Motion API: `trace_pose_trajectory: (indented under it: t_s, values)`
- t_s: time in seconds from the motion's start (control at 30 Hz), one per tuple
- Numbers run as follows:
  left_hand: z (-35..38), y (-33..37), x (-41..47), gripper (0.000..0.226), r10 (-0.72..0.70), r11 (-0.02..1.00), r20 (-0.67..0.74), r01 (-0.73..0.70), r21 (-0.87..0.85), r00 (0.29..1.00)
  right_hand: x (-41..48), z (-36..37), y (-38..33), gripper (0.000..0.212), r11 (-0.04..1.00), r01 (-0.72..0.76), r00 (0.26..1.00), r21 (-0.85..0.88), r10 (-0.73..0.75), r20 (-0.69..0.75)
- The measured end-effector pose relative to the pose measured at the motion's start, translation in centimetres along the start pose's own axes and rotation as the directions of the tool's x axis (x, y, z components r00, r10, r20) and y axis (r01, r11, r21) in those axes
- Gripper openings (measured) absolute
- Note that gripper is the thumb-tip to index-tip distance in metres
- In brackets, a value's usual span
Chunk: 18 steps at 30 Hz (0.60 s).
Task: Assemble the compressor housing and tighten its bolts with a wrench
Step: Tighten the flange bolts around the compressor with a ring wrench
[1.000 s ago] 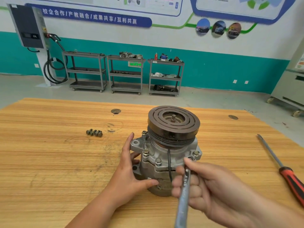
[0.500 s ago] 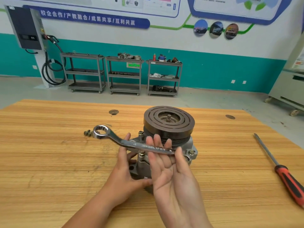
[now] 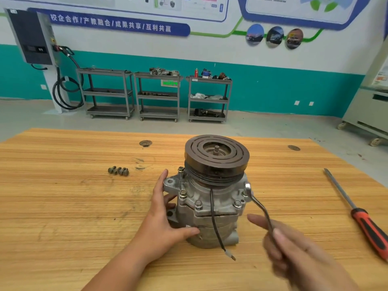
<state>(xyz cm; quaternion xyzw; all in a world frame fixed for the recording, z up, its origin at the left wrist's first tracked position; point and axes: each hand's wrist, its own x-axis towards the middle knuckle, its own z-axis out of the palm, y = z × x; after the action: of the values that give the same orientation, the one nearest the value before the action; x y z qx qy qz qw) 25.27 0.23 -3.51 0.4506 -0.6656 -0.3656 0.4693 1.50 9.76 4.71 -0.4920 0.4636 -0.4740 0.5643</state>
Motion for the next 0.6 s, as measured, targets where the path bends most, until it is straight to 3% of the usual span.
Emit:
trace_pose_trajectory:
  t_s: [0.03, 0.1, 0.17, 0.3, 0.43, 0.6]
  values:
    - [0.0, 0.0, 0.0, 0.129, 0.001, 1.000, 0.001, -0.001, 0.001, 1.000, 0.2, -1.7, -0.6, 0.047, 0.952, 0.092, 0.993, -0.293, -0.108, -0.040]
    - [-0.1, 0.1, 0.1, 0.128, -0.006, 1.000, 0.002, 0.006, -0.008, 1.000, 1.3, -4.8, -2.3, 0.031, 0.660, 0.227, 0.955, -0.717, -0.296, 0.030]
    - [-0.1, 0.2, 0.0, 0.126, -0.006, 1.000, 0.003, 0.006, -0.010, 1.000, 2.9, -6.5, -4.3, 0.029, 0.386, 0.326, 0.917, -0.863, -0.350, 0.190]
    - [-0.2, 0.3, -0.1, 0.126, -0.017, 1.000, 0.004, 0.017, 0.016, 1.000, 6.7, -6.7, -6.9, 0.056, -0.064, 0.453, 0.883, -0.889, -0.107, 0.458]
    - [-0.1, 0.4, -0.1, 0.124, -0.014, 1.000, -0.006, 0.014, 0.023, 1.000, 9.3, -5.3, -9.4, 0.067, -0.119, 0.533, 0.846, -0.838, 0.080, 0.527]
    - [-0.1, 0.2, 0.0, 0.126, -0.022, 1.000, -0.009, 0.022, 0.022, 1.000, 11.3, -4.1, -11.4, 0.064, -0.278, 0.578, 0.816, -0.767, 0.207, 0.540]
